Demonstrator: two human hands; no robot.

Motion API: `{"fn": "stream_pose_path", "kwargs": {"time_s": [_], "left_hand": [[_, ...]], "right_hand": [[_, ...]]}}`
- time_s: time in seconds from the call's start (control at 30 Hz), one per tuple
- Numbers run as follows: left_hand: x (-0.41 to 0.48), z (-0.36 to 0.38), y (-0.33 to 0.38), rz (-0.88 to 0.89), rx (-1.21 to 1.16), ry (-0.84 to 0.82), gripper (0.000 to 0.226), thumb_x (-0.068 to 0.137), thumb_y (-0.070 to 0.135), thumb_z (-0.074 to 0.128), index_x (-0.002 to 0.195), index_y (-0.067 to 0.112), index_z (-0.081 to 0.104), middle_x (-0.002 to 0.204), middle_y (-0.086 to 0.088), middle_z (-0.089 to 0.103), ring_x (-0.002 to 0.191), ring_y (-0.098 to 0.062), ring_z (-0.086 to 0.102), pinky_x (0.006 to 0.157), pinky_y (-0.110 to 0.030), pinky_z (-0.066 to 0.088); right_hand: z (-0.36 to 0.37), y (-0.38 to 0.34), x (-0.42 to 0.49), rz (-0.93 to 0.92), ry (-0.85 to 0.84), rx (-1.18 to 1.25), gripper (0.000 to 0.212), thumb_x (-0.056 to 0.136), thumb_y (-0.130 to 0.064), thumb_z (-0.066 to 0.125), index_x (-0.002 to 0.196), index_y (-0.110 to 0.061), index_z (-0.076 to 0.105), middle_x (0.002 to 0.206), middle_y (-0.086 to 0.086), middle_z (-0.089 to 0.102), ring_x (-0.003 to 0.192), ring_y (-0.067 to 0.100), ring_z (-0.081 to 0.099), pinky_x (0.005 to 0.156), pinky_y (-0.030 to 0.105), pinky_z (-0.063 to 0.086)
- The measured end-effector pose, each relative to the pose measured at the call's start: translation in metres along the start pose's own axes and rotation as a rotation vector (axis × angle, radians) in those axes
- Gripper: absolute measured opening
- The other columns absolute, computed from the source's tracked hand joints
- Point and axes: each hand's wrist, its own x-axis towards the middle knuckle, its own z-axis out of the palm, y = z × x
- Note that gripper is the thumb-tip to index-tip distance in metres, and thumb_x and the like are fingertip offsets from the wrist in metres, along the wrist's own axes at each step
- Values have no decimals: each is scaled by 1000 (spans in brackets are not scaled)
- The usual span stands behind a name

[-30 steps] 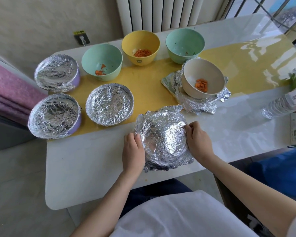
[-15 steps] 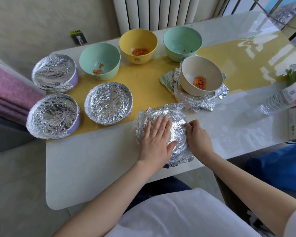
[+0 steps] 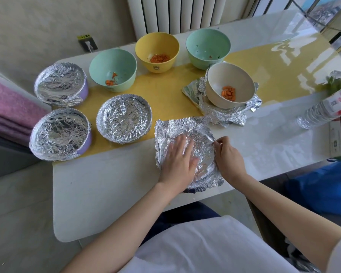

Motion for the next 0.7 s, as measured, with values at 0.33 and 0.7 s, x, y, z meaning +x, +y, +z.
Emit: {"fn": "stream_pose_path", "kwargs": {"time_s": [0.33, 0.7], "left_hand": [[14, -14, -43, -633, -730, 410, 28, 90, 37, 51, 73, 15, 52, 78, -6, 52, 72, -22, 48, 63, -32, 36], [23, -21, -36, -688, -685, 543, 23, 96, 34, 45, 86, 13, 48, 76, 1, 55, 68, -19, 51, 59, -29, 36]], "right_hand": [[1, 3, 0, 12, 16, 33, 20, 101, -30, 32, 99, -13, 42, 70, 8, 56, 64, 31, 51, 56, 35, 32], [-2, -2, 10, 31, 5, 4, 30, 101, -33, 34, 100, -5, 45, 74, 11, 55, 65, 30, 49, 56, 36, 32]]}}
